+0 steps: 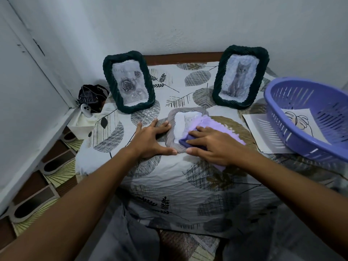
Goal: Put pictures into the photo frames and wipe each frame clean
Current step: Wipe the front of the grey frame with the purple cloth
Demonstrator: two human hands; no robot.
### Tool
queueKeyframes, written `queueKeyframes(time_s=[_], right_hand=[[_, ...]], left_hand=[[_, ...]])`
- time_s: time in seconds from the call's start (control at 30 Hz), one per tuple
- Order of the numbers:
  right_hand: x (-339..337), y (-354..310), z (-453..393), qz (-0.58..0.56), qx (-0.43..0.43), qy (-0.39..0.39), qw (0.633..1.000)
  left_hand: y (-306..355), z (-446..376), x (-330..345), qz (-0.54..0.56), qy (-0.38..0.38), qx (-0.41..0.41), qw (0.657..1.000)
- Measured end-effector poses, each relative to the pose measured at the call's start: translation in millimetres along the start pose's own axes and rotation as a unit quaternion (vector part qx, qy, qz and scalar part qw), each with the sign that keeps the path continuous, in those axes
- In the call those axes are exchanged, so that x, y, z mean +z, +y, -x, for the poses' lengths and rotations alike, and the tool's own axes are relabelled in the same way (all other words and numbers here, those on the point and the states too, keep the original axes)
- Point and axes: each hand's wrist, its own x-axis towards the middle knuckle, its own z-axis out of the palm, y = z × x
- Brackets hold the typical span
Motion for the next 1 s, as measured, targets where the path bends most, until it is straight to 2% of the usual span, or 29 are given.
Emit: queueKeyframes(time_s=[0.1,0.23,0.37,0.47,0.57,0.7,0.8,1.0], right_hand=[[-3,19,11,0.033,0.014,0.02,0.999],[3,32,-6,0.092,0.062,0.009,0.994],[10,18,-40,0.067,0.105,0.006,0.992],[14,12,-35,0.043,0.078,-0.007,0.996],[12,22,-14,0.067,0.049,-0.006,0.997],[6,30,-25,0.098,0.09,-0.008,0.991],[9,15,-49,0.06,0.116,-0.017,0.991],[19,-4,-13,0.066,0.041,-0.003,0.997]], left_hand=[[-1,-1,1,0.005,-0.002,0.001,1.0],[0,-1,0,0.011,-0.006,0.0,1.0],[1,0,0,0.016,-0.006,0.002,1.0],[0,-1,1,0.016,-0.005,0.002,1.0],[-1,-1,0,0.017,-0.009,0.001,1.0],[-1,-1,-1,0.021,-0.012,0.003,1.0],[-1,-1,-1,0.02,-0.011,0.003,1.0],[-1,0,0,0.016,-0.007,0.003,1.0]])
